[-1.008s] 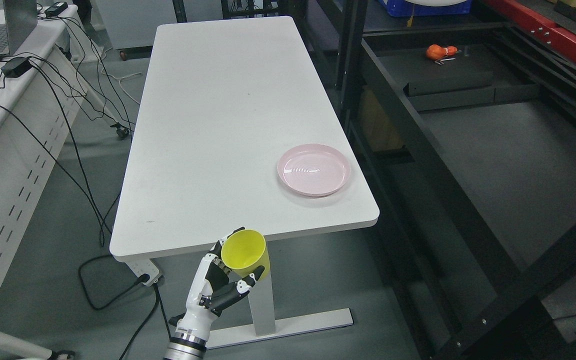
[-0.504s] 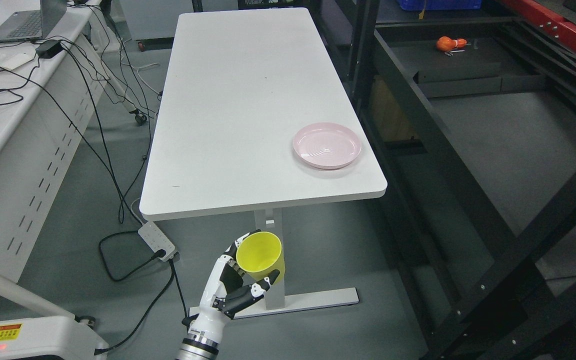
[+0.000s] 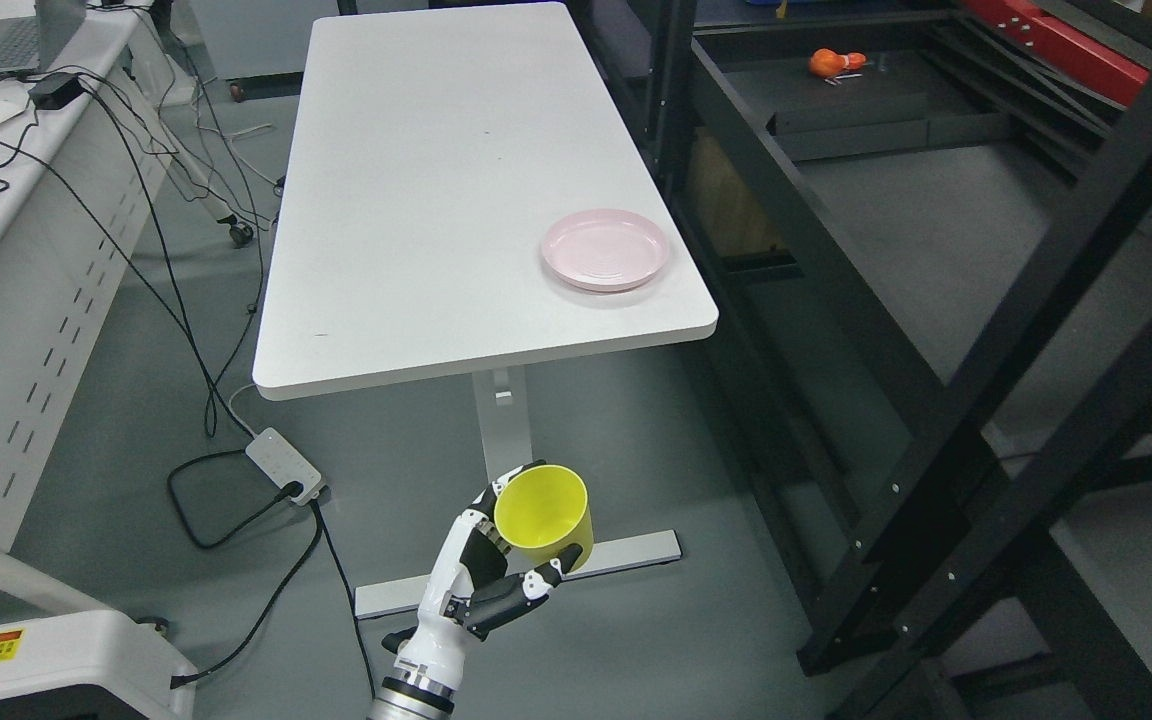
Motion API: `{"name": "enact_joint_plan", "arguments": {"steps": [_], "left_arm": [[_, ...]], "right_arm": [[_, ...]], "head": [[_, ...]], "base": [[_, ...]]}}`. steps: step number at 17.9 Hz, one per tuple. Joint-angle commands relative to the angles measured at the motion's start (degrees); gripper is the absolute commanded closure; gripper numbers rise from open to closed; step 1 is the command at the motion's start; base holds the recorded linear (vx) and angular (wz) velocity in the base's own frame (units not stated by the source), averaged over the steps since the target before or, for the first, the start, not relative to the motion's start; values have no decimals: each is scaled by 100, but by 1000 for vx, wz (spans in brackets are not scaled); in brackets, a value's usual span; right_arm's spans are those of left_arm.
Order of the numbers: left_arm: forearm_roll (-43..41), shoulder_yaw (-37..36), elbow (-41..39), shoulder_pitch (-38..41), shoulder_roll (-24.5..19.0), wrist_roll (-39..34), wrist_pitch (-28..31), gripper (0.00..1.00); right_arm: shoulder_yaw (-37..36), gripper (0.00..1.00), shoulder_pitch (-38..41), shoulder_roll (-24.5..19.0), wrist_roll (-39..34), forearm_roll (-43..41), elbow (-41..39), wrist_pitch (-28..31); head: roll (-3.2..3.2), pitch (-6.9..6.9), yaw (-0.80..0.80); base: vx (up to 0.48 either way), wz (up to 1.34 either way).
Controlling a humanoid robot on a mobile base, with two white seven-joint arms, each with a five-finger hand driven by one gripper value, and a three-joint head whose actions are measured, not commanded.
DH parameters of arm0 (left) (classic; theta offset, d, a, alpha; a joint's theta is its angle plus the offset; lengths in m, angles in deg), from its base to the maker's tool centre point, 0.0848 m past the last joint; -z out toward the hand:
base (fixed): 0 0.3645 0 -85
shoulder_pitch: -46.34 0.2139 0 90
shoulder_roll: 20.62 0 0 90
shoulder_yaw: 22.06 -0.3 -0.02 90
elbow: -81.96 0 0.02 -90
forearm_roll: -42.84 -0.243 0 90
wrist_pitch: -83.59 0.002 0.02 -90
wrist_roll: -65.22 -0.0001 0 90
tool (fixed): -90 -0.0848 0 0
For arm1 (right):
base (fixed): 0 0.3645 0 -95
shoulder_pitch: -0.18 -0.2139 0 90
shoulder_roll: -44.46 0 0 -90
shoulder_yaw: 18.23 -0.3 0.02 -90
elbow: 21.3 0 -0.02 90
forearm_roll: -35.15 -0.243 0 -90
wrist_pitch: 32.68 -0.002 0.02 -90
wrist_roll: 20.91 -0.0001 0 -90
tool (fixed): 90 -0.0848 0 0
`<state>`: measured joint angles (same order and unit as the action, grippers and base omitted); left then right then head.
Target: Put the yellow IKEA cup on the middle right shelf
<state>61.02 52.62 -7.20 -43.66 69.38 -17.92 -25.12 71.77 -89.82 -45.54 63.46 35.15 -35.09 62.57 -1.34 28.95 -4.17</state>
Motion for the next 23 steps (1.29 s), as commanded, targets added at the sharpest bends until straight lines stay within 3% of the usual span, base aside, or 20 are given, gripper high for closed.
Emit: {"name": "enact_joint_plan", "arguments": {"steps": [1, 4, 7, 10, 17, 23], "left_arm": [[1, -314, -102, -114, -100, -1, 7, 100], [1, -314, -93, -114, -100, -10, 33, 98], [-7, -323, -102, -167, -100, -53, 209, 81], [-7, -323, -137, -167, -100, -45, 165, 100], [-7, -367, -277, -255, -100, -45, 183, 100], [-7, -859, -584, -316, -100, -45, 174, 100]], "right_arm": [[97, 0, 62, 100, 1231, -141, 0, 3], [97, 1, 62, 100, 1231, -141, 0, 3], [97, 1, 62, 100, 1231, -141, 0, 3], [97, 1, 62, 100, 1231, -141, 0, 3], [97, 1, 62, 100, 1231, -141, 0, 3], [97, 1, 62, 100, 1231, -141, 0, 3]], "head": [[0, 0, 0], [0, 0, 0], [0, 0, 0], [0, 0, 0], [0, 0, 0], [0, 0, 0]], "base": [[-216, -381], [-208, -374], [-197, -382], [-196, -456], [-123, -672], [-90, -648]]}}
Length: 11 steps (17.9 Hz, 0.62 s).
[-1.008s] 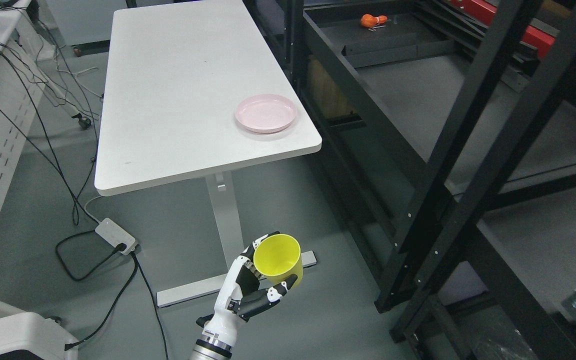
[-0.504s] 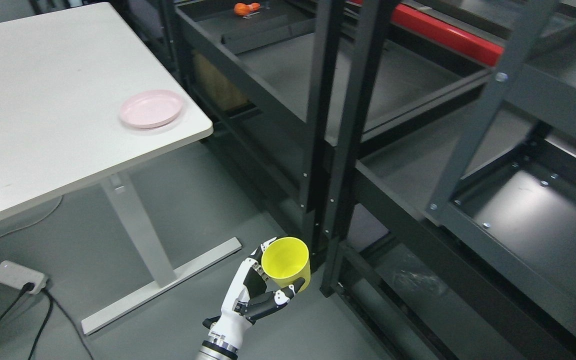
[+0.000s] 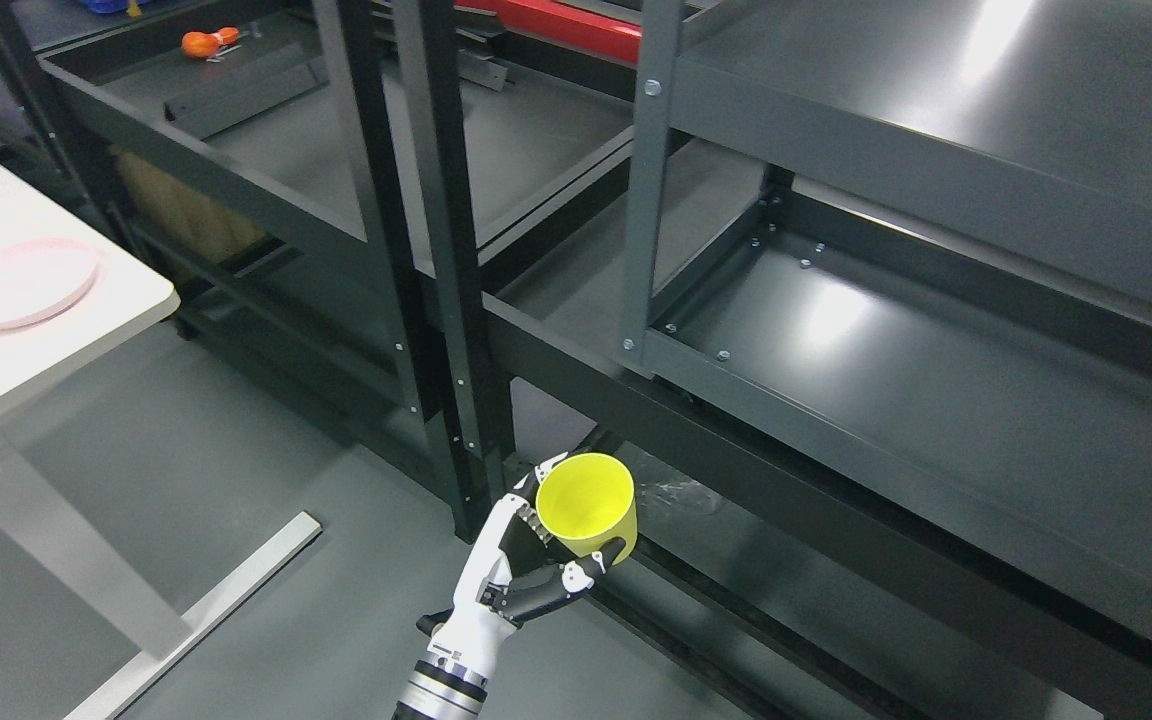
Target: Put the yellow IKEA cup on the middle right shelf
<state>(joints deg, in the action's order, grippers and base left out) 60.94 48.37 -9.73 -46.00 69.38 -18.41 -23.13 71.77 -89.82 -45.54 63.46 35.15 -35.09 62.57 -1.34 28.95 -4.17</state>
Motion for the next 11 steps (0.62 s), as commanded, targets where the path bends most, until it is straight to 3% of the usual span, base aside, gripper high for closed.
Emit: {"name": "enact_joint_plan", "arguments": {"steps": [1, 11], "left_arm": [[0, -565, -428, -109, -100, 13, -25, 100], [-44, -742, -1000, -1093, -100, 4, 55, 100]], "right_arm": [[97, 1, 62, 100, 1231, -141, 0, 3], [88, 1, 62, 100, 1231, -141, 0, 3]], "head": [[0, 0, 0], [0, -2, 0]], "base": [[-72, -464], [-77, -705]]}}
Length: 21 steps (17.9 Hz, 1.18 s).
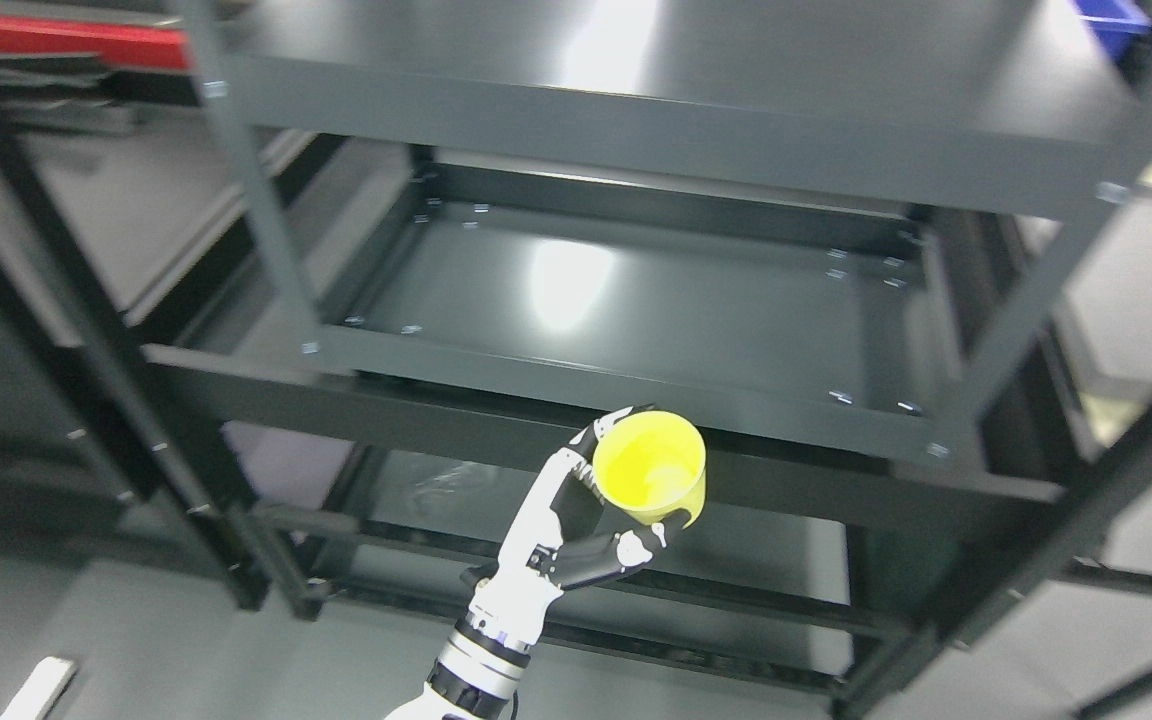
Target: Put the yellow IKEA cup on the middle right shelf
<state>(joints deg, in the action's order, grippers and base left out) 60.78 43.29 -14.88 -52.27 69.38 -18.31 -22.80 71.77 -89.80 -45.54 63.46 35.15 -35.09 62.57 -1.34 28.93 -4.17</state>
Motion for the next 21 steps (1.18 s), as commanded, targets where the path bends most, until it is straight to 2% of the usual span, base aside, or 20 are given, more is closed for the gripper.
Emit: {"name": "enact_joint_plan", "arguments": {"steps": [1, 8, 13, 21], "left_arm": [[-37, -191, -484, -579, -100, -6, 39, 100], [-54, 328, -484, -1423, -100, 12, 101, 100], [-63, 355, -484, -2170, -100, 3, 127, 100], [-63, 390, -493, -2715, -100, -14, 40, 100]], "right_arm": [[97, 1, 60, 100, 1231, -141, 0, 3], [97, 1, 60, 100, 1231, -141, 0, 3], [97, 1, 60, 100, 1231, -141, 0, 3], [97, 1, 60, 100, 1231, -141, 0, 3]], "head": [[0, 0, 0], [0, -3, 0], [0, -3, 0], [0, -3, 0]], "base": [[-79, -870], [-37, -480], [-2, 118], [84, 138]]}}
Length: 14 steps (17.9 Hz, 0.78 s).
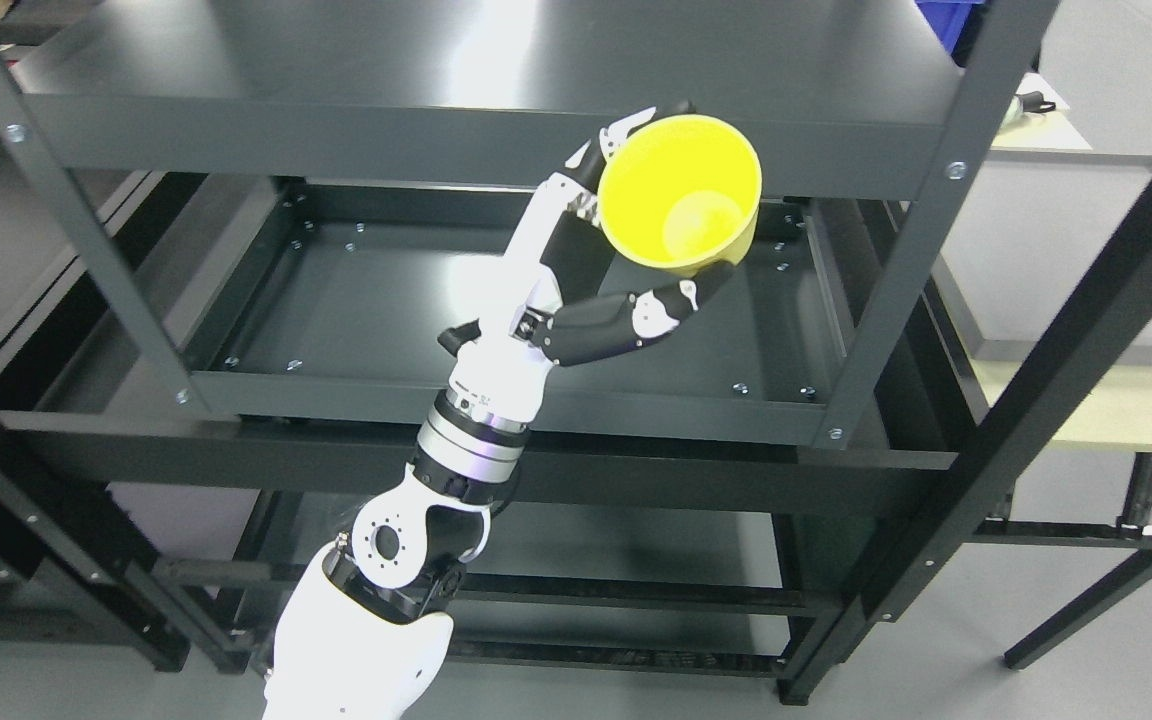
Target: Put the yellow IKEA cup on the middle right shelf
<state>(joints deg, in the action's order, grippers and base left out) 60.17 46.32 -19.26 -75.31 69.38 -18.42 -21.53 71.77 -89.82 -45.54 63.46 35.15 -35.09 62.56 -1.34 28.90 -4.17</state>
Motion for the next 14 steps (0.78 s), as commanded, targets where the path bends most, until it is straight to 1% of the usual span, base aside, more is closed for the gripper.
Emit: {"name": "enact_joint_plan", "arguments": {"steps": [1, 5, 9, 14], "left_arm": [[-2, 44, -55, -534, -100, -4, -183, 100], [-11, 26, -55, -912, -100, -13, -228, 100], [-20, 8, -55, -1097, -100, -48, -237, 100], [-20, -114, -55, -1439, -100, -486, -316, 100]], "right_arm": [[97, 1, 61, 100, 1231, -141, -1, 4], [97, 1, 61, 100, 1231, -141, -1, 4], [97, 1, 61, 100, 1231, -141, -1, 4], [97, 1, 61, 100, 1231, -141, 0, 4]], "head": [[0, 0, 0], [0, 0, 0], [0, 0, 0], [0, 0, 0]], "base": [[72, -216], [96, -132], [91, 52], [87, 75]]}}
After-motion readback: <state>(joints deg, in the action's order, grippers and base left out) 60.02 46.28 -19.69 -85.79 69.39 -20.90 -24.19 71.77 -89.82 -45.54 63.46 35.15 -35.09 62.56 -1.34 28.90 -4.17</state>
